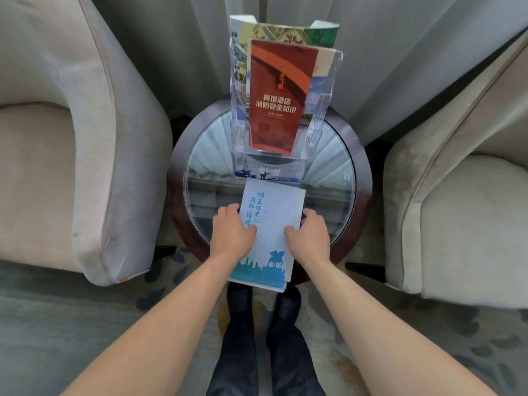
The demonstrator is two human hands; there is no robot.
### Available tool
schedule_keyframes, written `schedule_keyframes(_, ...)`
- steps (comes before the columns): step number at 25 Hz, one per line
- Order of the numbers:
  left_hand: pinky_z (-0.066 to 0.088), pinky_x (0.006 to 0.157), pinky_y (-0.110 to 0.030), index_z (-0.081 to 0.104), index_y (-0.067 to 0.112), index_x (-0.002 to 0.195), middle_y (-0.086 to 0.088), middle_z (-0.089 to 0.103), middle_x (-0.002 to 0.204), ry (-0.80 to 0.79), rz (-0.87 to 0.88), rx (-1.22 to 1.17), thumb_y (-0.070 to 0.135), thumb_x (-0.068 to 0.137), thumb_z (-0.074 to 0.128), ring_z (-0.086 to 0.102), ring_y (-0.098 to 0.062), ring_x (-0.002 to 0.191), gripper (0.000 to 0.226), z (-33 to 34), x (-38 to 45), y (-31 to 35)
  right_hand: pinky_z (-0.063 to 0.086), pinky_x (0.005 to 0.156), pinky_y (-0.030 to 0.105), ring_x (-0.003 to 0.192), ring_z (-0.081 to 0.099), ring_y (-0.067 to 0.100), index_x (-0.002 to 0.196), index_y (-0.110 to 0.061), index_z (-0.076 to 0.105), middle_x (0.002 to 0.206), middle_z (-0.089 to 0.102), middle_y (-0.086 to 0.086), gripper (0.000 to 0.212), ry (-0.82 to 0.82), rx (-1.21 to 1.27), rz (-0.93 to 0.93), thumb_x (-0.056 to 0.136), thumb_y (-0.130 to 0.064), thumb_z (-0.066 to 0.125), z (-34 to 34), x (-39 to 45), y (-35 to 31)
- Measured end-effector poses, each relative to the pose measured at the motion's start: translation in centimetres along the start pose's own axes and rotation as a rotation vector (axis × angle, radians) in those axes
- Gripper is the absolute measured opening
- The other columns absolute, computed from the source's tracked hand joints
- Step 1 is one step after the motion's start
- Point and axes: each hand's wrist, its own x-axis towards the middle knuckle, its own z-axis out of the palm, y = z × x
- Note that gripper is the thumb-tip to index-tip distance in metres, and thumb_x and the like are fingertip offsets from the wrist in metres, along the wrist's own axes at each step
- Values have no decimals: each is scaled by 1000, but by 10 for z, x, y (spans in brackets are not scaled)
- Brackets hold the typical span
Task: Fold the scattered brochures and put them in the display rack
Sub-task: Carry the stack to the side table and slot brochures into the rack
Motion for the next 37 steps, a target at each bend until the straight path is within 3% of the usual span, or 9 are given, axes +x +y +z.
schedule_keyframes(2, 39, 91, -33, 46, 16, 130, -5, 46, 126, 29, 15, -4, 24, 86, 63, 41, -25, 117, 47, 5, 2, 1, 45, 80, 34, 102, 58, 25, 126, -17, 52, 117, 52, 4, 44, 15, 35, 30, 85, -24, 65, 7, 3, -4)
schedule_keyframes(5, 44, 97, -41, 48, 14, 128, -7, 47, 124, -3, -57, -103, 23, 86, 64, 47, -26, 114, 45, 3, 7, 3, 44, 82, 33, 107, 57, 25, 127, -16, 49, 122, 51, 4, 49, 27, 64, 82, 83, -25, 69, 13, 3, -7)
schedule_keyframes(8, 52, 89, -46, 52, 15, 115, -7, 51, 120, -72, -126, -176, 20, 89, 62, 57, -24, 100, 28, -3, 14, -2, 49, 81, 35, 104, 58, 23, 120, -17, 53, 121, 51, 1, 44, 13, 55, 108, 81, -27, 70, 14, 4, -8)
schedule_keyframes(11, 54, 80, -40, 50, 16, 106, -6, 53, 117, -84, -157, -215, 19, 90, 62, 60, -20, 92, 20, -7, 13, -7, 48, 76, 33, 94, 59, 20, 110, -18, 54, 116, 48, -1, 36, 9, 77, 124, 80, -27, 72, 14, 2, -9)
schedule_keyframes(18, 45, 95, -44, 51, 22, 113, 1, 54, 115, 150, -68, -94, 21, 89, 60, 54, -21, 105, 26, -8, 0, 6, 45, 66, 32, 91, 57, 17, 102, -21, 47, 104, 51, -4, 37, 96, 144, 122, 77, -27, 73, 13, -6, -16)
schedule_keyframes(21, 51, 85, -43, 49, 25, 103, 5, 59, 112, 102, -46, -256, 13, 88, 56, 59, -19, 100, 20, -17, -3, 17, 40, 57, 29, 83, 59, 15, 100, -25, 42, 92, 56, -8, 37, 132, 271, 134, 75, -26, 70, 4, -13, -20)
schedule_keyframes(26, 55, 77, -41, 48, 26, 100, 8, 61, 105, 190, 172, -294, 15, 87, 58, 60, -16, 97, 20, -44, -11, 39, 49, 73, 34, 89, 58, 12, 107, -28, 46, 100, 58, -9, 34, 254, 325, -82, 79, -27, 65, -17, -27, -39)
schedule_keyframes(31, 58, 73, -36, 45, 24, 102, 5, 60, 106, 279, 297, -304, 21, 90, 60, 59, -14, 95, 20, -76, -8, 70, 48, 70, 35, 84, 52, 14, 99, -26, 41, 94, 49, -6, 30, 363, 272, -254, 78, -28, 63, -56, -20, -81)
schedule_keyframes(37, 53, 64, -21, 44, 27, 101, 5, 59, 108, 373, 409, -352, 29, 90, 61, 58, -14, 97, 20, -111, 2, 106, 54, 78, 45, 92, 54, 17, 102, -30, 38, 98, 54, -6, 34, 397, 238, -355, 81, -26, 65, -97, -9, -123)
